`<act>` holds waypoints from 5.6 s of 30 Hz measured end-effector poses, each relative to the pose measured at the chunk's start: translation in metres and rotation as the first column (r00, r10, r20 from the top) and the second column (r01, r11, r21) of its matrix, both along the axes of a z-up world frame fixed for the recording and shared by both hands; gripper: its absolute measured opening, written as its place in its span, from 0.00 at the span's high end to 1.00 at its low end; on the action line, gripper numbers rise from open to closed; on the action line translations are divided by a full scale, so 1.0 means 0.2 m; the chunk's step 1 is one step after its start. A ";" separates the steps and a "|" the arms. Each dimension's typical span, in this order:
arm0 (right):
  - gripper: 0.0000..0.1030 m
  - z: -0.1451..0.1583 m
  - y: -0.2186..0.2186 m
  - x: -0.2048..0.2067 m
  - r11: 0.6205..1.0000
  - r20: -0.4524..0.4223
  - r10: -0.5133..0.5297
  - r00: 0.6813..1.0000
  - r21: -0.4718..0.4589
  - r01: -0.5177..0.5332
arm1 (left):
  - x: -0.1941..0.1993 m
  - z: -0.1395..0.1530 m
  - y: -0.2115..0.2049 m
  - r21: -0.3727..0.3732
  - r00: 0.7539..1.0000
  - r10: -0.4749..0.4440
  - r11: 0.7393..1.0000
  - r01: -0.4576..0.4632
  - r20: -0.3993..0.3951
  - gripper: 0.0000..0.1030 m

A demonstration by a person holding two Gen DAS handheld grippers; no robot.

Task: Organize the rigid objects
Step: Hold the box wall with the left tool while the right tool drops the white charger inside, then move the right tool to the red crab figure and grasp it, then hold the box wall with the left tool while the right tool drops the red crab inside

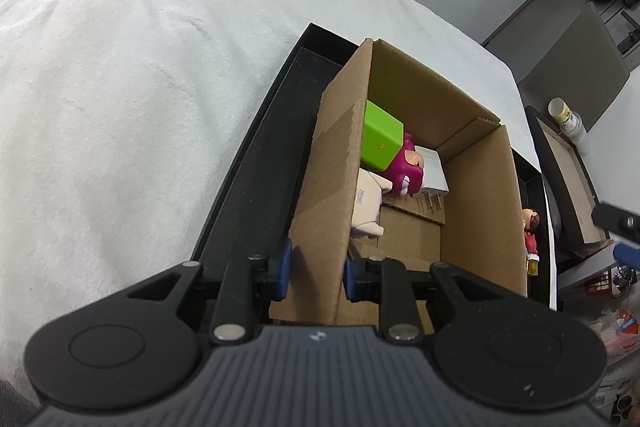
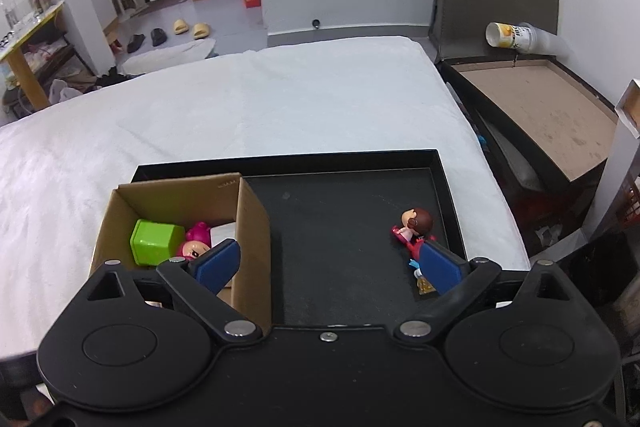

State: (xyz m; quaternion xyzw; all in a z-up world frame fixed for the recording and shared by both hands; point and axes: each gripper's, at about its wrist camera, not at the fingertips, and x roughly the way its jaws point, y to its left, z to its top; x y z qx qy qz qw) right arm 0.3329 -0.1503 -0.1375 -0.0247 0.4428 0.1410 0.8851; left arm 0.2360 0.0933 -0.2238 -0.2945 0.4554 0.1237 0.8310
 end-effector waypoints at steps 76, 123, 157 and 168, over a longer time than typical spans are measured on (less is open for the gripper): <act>0.63 -0.30 -0.21 0.20 0.994 -0.095 0.074 0.993 -0.068 -0.081 | 0.13 -0.06 -0.05 0.073 0.998 0.014 0.997 -0.009 -0.068 0.78; 0.62 0.11 0.12 -0.17 0.987 0.057 0.160 0.985 0.014 -0.161 | 0.10 -0.04 -0.07 0.085 0.998 0.002 0.996 0.003 -0.056 0.80; 0.61 -0.32 0.65 -0.05 0.965 -0.147 0.248 0.958 -0.048 -0.257 | 0.10 -0.08 0.00 0.024 0.998 -0.053 0.998 0.053 -0.021 0.77; 0.19 -0.21 0.54 -0.07 0.977 -0.130 0.213 0.968 0.024 -0.211 | 0.11 -0.08 0.00 0.019 0.999 -0.048 0.999 0.049 -0.022 0.77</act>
